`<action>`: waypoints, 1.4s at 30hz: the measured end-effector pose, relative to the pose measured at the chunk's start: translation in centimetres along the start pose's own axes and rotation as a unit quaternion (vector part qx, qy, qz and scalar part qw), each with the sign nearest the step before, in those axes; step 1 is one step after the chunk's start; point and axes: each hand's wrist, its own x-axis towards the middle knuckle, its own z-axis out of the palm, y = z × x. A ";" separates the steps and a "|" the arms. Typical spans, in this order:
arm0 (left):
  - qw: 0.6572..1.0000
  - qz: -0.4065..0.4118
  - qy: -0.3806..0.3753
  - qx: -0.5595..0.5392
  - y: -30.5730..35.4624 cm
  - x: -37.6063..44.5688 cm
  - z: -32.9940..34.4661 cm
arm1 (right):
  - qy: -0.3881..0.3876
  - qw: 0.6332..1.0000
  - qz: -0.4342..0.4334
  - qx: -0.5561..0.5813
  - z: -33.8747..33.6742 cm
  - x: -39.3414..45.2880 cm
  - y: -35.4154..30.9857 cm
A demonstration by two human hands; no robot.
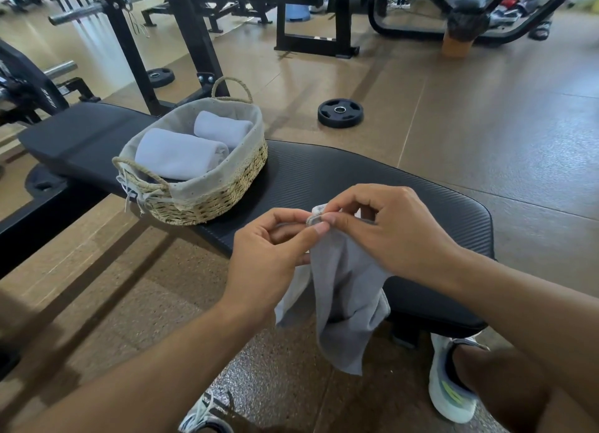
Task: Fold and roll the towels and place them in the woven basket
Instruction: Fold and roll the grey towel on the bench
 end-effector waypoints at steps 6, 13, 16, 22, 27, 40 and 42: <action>1.000 0.002 0.005 0.004 -0.4 0.2 -0.3 | -0.023 1.000 0.005 -0.003 0.1 0.1 0.1; 0.991 0.083 0.065 0.088 0.9 2.0 -2.6 | -0.099 0.993 0.049 -0.046 -1.6 0.2 0.6; 0.975 0.111 0.125 0.149 1.4 3.3 -5.1 | -0.158 0.980 -0.024 -0.123 -1.9 -0.3 0.2; 0.960 0.112 0.205 0.154 1.2 4.9 -7.6 | -0.181 0.968 -0.172 -0.039 -1.2 -2.6 -3.5; 0.928 0.162 0.261 0.208 1.2 4.5 -8.8 | -0.219 0.953 -0.207 0.020 -1.3 -4.3 -5.4; 0.936 0.139 0.202 0.254 1.4 1.4 -13.3 | -0.161 0.972 -0.015 -0.172 -5.4 -3.8 1.9; 0.952 0.096 0.140 0.253 1.5 1.0 -13.4 | -0.120 0.980 0.046 -0.153 -5.5 -3.5 2.9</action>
